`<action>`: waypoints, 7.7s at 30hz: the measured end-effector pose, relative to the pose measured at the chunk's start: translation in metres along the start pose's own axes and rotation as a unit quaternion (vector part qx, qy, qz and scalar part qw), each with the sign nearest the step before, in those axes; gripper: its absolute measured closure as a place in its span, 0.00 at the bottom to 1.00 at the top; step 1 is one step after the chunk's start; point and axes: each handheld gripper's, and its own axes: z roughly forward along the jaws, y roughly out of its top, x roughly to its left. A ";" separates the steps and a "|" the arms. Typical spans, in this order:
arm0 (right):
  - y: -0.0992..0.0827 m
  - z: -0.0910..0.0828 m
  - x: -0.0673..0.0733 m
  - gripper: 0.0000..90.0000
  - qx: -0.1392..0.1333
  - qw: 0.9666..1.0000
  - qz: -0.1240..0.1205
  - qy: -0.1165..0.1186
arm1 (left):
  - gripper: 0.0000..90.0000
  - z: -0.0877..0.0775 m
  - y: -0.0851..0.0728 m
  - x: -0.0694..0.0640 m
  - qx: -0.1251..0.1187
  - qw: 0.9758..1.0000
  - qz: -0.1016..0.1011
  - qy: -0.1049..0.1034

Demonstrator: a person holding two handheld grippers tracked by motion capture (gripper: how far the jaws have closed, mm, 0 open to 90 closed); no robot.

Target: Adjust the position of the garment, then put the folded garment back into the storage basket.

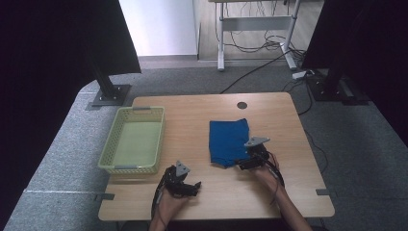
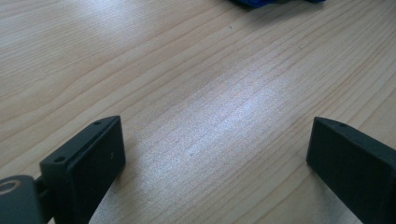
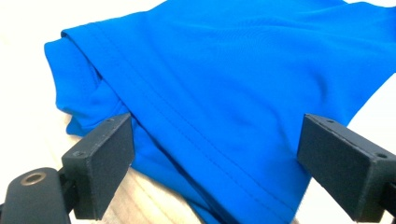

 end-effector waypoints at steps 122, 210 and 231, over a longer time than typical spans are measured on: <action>-0.101 -0.104 0.004 0.08 0.025 0.997 0.052 -0.051 | 0.06 -0.001 0.002 -0.002 0.002 1.000 -0.006 0.004; -0.101 -0.105 0.005 0.10 0.024 0.997 0.049 -0.048 | 0.09 0.086 0.095 0.011 0.003 1.000 0.027 0.008; -0.102 -0.105 0.005 0.10 0.024 0.997 0.048 -0.047 | 0.10 0.096 0.103 -0.007 0.013 0.998 0.038 -0.055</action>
